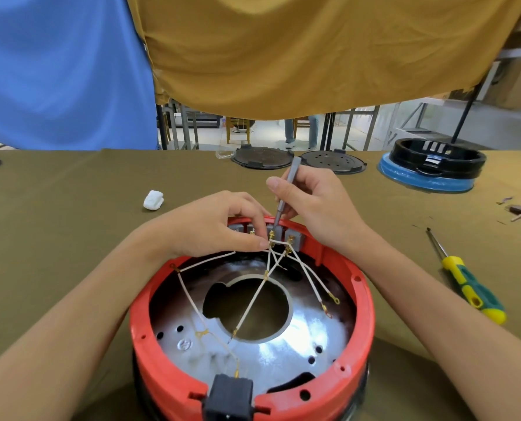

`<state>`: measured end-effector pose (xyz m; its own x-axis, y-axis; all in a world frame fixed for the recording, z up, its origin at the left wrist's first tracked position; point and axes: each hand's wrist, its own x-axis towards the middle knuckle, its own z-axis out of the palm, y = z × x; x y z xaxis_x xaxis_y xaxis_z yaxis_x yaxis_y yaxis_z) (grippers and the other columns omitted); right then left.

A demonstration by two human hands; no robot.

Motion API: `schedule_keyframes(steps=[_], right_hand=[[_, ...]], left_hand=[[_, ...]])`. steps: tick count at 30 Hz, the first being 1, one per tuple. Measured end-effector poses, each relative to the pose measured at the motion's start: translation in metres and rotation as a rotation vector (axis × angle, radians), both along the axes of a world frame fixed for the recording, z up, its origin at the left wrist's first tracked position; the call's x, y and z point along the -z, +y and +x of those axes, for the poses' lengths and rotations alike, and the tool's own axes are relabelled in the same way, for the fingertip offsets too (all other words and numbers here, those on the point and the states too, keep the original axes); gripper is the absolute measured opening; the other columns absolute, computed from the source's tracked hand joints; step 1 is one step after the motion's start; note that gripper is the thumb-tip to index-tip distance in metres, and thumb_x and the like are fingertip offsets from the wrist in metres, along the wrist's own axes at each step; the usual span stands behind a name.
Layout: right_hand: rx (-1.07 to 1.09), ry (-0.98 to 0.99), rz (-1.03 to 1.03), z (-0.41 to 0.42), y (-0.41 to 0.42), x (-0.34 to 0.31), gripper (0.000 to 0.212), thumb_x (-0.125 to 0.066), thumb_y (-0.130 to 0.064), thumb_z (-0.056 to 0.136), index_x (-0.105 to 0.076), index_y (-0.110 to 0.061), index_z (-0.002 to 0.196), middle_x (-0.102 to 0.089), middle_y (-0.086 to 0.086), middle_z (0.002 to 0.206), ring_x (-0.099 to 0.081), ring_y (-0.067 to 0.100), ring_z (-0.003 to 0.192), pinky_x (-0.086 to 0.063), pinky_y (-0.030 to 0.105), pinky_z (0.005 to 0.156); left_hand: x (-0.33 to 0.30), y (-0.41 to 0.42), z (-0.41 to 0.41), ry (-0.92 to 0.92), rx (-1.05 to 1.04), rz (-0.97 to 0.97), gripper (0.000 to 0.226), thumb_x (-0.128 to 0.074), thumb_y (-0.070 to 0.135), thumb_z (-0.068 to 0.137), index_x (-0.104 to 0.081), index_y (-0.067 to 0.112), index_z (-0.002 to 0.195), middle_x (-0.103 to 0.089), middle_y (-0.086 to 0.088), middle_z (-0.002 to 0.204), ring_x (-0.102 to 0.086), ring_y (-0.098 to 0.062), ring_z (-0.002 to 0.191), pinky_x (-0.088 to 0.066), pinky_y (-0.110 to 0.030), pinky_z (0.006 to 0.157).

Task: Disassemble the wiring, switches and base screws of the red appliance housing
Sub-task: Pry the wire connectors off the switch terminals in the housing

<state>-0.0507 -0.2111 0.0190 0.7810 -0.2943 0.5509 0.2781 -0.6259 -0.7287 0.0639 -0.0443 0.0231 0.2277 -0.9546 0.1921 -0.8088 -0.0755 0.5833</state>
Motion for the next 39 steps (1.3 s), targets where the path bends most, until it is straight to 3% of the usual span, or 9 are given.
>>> schedule_keyframes(steps=[4, 6, 11, 19, 22, 27, 30, 34, 39], right_hand=[[-0.006, 0.059, 0.098, 0.005, -0.003, 0.001, 0.030, -0.064, -0.030, 0.097, -0.065, -0.009, 0.076, -0.063, 0.002, 0.063, -0.063, 0.016, 0.058, -0.058, 0.029, 0.061], [-0.003, 0.093, 0.096, 0.009, -0.005, -0.001, 0.032, -0.064, -0.031, 0.097, -0.064, -0.007, 0.077, -0.062, -0.004, 0.061, -0.061, 0.012, 0.058, -0.058, 0.031, 0.062], [0.022, 0.153, 0.099, 0.021, -0.018, -0.010, 0.031, -0.064, -0.032, 0.097, -0.066, -0.005, 0.083, -0.067, 0.000, 0.066, -0.066, 0.012, 0.058, -0.059, 0.031, 0.063], [0.034, 0.143, 0.178, 0.027, -0.023, -0.003, 0.031, -0.060, -0.033, 0.100, -0.064, -0.011, 0.077, -0.065, -0.001, 0.064, -0.064, 0.013, 0.060, -0.055, 0.026, 0.065], [0.033, 0.188, 0.193, 0.030, -0.023, -0.006, 0.034, -0.057, -0.033, 0.101, -0.064, -0.010, 0.077, -0.064, -0.003, 0.062, -0.061, 0.008, 0.056, -0.053, 0.019, 0.059], [0.033, 0.222, 0.218, 0.031, -0.022, -0.006, 0.035, -0.055, -0.032, 0.102, -0.063, -0.009, 0.077, -0.063, -0.002, 0.060, -0.056, 0.002, 0.047, -0.045, 0.011, 0.051], [0.041, 0.198, 0.203, 0.029, -0.021, -0.006, 0.036, -0.055, -0.032, 0.102, -0.063, -0.009, 0.076, -0.062, -0.002, 0.060, -0.057, 0.004, 0.050, -0.048, 0.014, 0.055], [0.074, 0.104, 0.104, 0.026, -0.019, -0.004, 0.033, -0.058, -0.033, 0.101, -0.063, -0.009, 0.078, -0.063, 0.001, 0.066, -0.064, 0.018, 0.060, -0.059, 0.038, 0.066], [0.080, 0.057, -0.042, 0.021, -0.014, -0.006, 0.034, -0.061, -0.033, 0.099, -0.064, -0.003, 0.083, -0.066, 0.015, 0.074, -0.067, 0.031, 0.074, -0.057, 0.051, 0.072]], left_hand=[[-0.001, 0.000, -0.001, -0.026, 0.006, 0.002, 0.017, -0.068, 0.056, 0.075, -0.072, 0.041, 0.080, -0.058, 0.028, 0.115, -0.055, 0.007, 0.116, -0.038, -0.031, 0.108], [-0.003, -0.001, -0.001, -0.048, -0.002, 0.005, 0.011, -0.072, 0.051, 0.079, -0.073, 0.040, 0.080, -0.058, 0.026, 0.117, -0.055, 0.006, 0.115, -0.038, -0.031, 0.108], [-0.011, -0.016, 0.007, -0.088, -0.090, 0.010, 0.006, -0.076, 0.031, 0.084, -0.073, 0.033, 0.078, -0.061, 0.020, 0.116, -0.056, 0.003, 0.113, -0.038, -0.041, 0.110], [-0.007, -0.021, 0.014, -0.074, -0.075, 0.014, 0.003, -0.073, 0.037, 0.081, -0.071, 0.036, 0.079, -0.060, 0.020, 0.116, -0.056, 0.007, 0.110, -0.039, -0.037, 0.109], [-0.006, -0.022, 0.015, -0.064, -0.067, 0.013, 0.007, -0.070, 0.042, 0.077, -0.071, 0.035, 0.079, -0.060, 0.018, 0.116, -0.056, 0.005, 0.111, -0.039, -0.035, 0.109], [-0.005, -0.022, 0.018, -0.077, -0.051, 0.027, 0.008, -0.073, 0.029, 0.085, -0.069, 0.032, 0.079, -0.058, 0.015, 0.118, -0.054, 0.003, 0.113, -0.037, -0.036, 0.108], [-0.004, -0.022, 0.017, -0.075, -0.048, 0.026, 0.010, -0.073, 0.027, 0.086, -0.069, 0.032, 0.079, -0.058, 0.014, 0.118, -0.054, 0.003, 0.114, -0.037, -0.036, 0.108], [-0.005, -0.021, 0.017, -0.062, -0.052, 0.017, 0.009, -0.073, 0.028, 0.086, -0.071, 0.034, 0.079, -0.059, 0.016, 0.117, -0.055, 0.003, 0.115, -0.037, -0.036, 0.109], [-0.005, -0.020, 0.016, -0.043, -0.066, -0.001, 0.007, -0.074, 0.031, 0.083, -0.072, 0.036, 0.078, -0.061, 0.019, 0.114, -0.057, 0.005, 0.111, -0.039, -0.033, 0.108]])
